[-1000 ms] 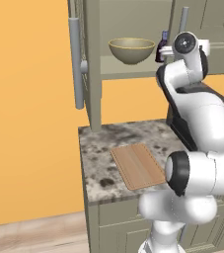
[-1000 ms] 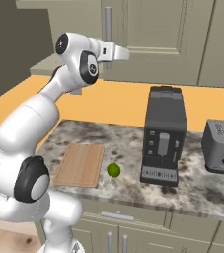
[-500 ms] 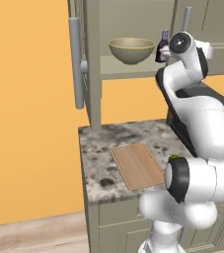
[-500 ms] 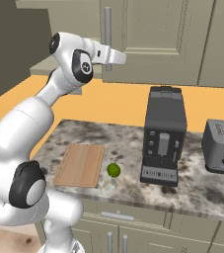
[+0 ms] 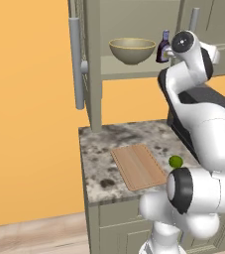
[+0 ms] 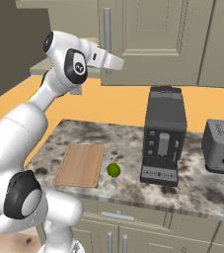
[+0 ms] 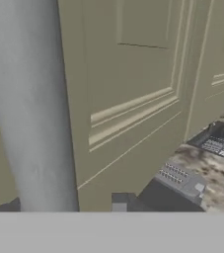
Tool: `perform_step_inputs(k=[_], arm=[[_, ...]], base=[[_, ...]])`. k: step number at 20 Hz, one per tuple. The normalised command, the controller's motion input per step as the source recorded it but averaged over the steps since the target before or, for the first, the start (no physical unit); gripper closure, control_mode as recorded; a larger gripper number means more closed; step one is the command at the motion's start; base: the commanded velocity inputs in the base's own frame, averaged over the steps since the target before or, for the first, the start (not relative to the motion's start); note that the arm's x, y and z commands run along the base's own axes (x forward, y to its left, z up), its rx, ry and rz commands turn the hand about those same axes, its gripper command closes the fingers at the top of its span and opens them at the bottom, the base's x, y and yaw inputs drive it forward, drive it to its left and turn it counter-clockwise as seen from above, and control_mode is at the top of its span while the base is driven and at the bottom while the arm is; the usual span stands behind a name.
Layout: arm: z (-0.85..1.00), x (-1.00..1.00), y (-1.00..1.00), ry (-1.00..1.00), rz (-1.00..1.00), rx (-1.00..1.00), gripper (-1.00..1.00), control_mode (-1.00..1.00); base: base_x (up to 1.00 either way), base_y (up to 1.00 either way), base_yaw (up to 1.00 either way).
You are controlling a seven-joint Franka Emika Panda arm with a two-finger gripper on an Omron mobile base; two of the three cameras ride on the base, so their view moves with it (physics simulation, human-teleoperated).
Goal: Open the cabinet. Place the bowl and condiment on the counter. Then place the lime and garlic on the cutting board.
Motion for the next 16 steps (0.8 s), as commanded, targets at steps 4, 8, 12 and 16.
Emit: perform_step_inputs(k=[4,8,12,16], arm=[[0.00,-0.81,-1.00,0.00,-0.05,0.09,1.00,-1.00],[0.00,-0.83,-1.00,0.00,-0.03,0.10,1.00,-1.00],[0.00,-0.75,-1.00,0.00,-0.01,0.10,1.00,-1.00],[0.00,-0.69,-1.00,0.00,0.00,0.10,1.00,-1.00]], base=[[0.00,0.00,0.00],[0.00,0.00,0.00],[0.00,0.00,0.00],[0.00,0.00,0.00]])
